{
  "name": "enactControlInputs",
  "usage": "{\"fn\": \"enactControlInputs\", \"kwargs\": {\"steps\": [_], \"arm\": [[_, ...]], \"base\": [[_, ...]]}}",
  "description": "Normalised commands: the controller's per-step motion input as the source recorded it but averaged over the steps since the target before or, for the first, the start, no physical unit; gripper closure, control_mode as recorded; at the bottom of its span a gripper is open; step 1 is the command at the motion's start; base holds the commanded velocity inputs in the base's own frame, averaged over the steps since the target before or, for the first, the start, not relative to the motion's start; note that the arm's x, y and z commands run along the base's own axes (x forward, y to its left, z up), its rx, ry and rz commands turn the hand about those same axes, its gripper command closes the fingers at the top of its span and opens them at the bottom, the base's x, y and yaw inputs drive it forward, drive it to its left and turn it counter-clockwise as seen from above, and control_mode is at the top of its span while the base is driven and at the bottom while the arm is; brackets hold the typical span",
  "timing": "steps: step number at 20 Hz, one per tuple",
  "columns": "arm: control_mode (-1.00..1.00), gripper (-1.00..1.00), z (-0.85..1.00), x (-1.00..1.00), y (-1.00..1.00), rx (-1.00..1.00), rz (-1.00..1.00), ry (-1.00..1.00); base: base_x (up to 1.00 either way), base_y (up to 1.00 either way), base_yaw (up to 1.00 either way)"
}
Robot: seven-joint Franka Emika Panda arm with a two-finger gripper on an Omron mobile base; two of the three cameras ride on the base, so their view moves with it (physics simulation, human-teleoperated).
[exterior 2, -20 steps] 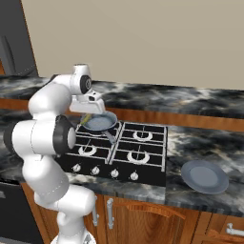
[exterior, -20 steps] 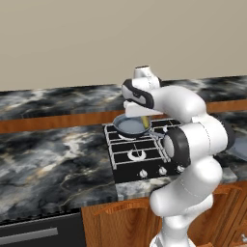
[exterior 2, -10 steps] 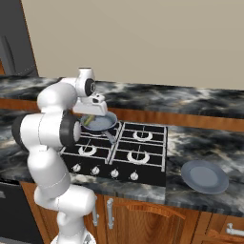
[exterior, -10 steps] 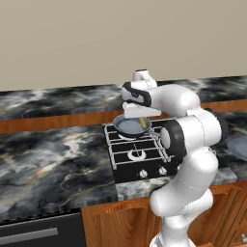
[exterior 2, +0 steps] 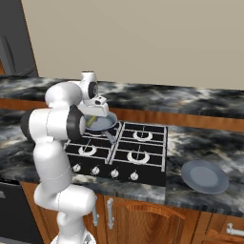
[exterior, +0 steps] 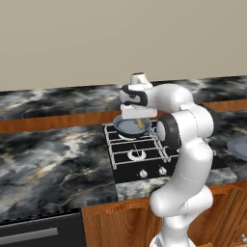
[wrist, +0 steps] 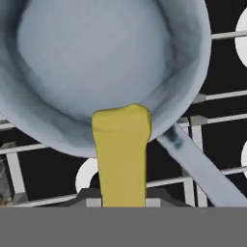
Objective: Pick up the butter stick and place it in the pan. Then turn on the burner for the pan.
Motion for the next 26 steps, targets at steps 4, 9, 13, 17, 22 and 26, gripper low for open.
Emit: {"fn": "enactControlInputs", "kwargs": {"steps": [4, 9, 13, 17, 22, 26], "arm": [[-1.0, 1.0, -0.06, 0.4, 0.11, 0.0, 0.0, 0.0], [-1.0, 1.0, -0.02, 0.39, 0.02, 0.0, 0.0, 0.0], [-1.0, 1.0, -0.09, 0.34, 0.0, 0.0, 0.0, 0.0], [-1.0, 1.0, -0.22, 0.16, 0.0, 0.0, 0.0, 0.0], [-1.0, 1.0, -0.31, 0.17, 0.0, 0.0, 0.0, 0.0], [-1.0, 1.0, -0.22, 0.19, 0.0, 0.0, 0.0, 0.0]], "base": [[0.0, 0.0, 0.0], [0.0, 0.0, 0.0], [0.0, 0.0, 0.0], [0.0, 0.0, 0.0], [0.0, 0.0, 0.0], [0.0, 0.0, 0.0]]}}
